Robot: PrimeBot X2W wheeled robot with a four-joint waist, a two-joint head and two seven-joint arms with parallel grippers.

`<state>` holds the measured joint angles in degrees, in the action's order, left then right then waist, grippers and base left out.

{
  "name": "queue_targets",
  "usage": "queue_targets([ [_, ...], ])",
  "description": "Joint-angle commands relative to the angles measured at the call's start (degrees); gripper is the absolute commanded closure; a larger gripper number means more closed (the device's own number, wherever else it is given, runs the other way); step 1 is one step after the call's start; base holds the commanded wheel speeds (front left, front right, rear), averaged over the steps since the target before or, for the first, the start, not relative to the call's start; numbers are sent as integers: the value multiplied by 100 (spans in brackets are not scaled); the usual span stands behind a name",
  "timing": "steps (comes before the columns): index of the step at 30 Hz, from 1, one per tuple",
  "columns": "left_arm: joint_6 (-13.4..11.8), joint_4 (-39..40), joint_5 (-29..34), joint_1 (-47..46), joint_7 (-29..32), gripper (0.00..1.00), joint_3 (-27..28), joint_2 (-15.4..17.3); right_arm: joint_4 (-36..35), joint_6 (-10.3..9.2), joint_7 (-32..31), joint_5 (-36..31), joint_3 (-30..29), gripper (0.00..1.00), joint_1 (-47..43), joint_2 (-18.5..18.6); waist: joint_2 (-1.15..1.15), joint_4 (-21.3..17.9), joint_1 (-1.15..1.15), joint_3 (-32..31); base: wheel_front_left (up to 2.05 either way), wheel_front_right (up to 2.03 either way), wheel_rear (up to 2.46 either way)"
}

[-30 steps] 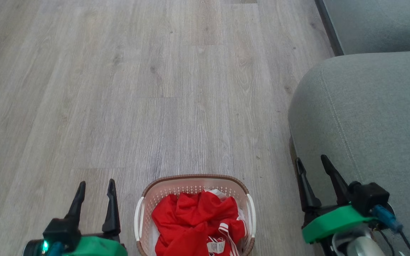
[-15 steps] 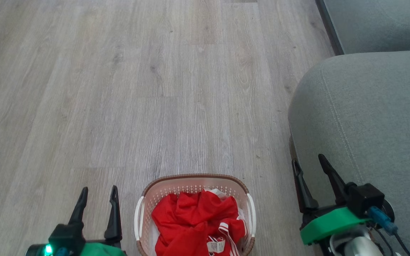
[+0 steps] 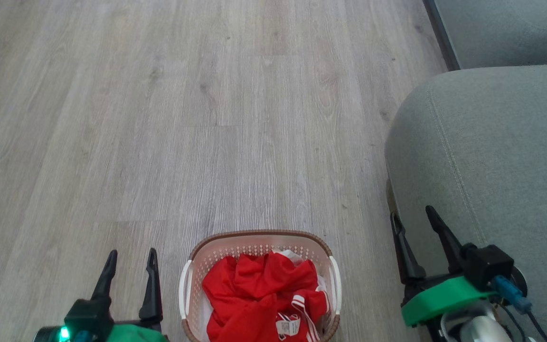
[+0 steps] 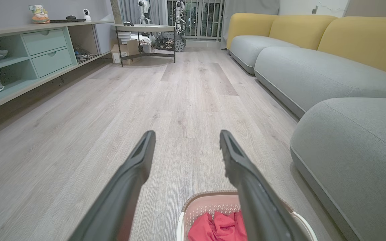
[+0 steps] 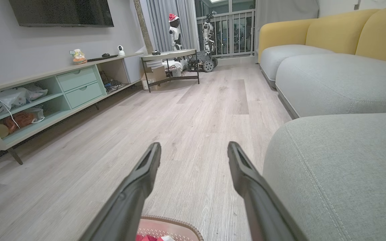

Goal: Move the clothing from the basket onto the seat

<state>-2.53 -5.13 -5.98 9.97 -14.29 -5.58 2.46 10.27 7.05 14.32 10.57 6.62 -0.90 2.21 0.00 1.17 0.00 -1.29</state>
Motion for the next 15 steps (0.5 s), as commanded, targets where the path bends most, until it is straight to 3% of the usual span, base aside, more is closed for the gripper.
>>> queue_targets([
  [1, -7, 187, -49, -195, -71, 0, 162, 42, -237, 44, 68, 5, 103, 0, 118, 66, 0, 3, 0, 17, 0, 0, 0],
  [10, 60, 123, -7, -321, -71, 0, 35, 42, -393, 44, 68, 2, -20, 0, 150, 66, 0, 43, 0, 217, 0, 0, 0],
  [15, 173, -46, 64, -666, -71, 0, -131, 42, -490, 44, 68, -56, -165, 0, 350, 66, 0, 62, 0, 692, 0, 0, 0],
])
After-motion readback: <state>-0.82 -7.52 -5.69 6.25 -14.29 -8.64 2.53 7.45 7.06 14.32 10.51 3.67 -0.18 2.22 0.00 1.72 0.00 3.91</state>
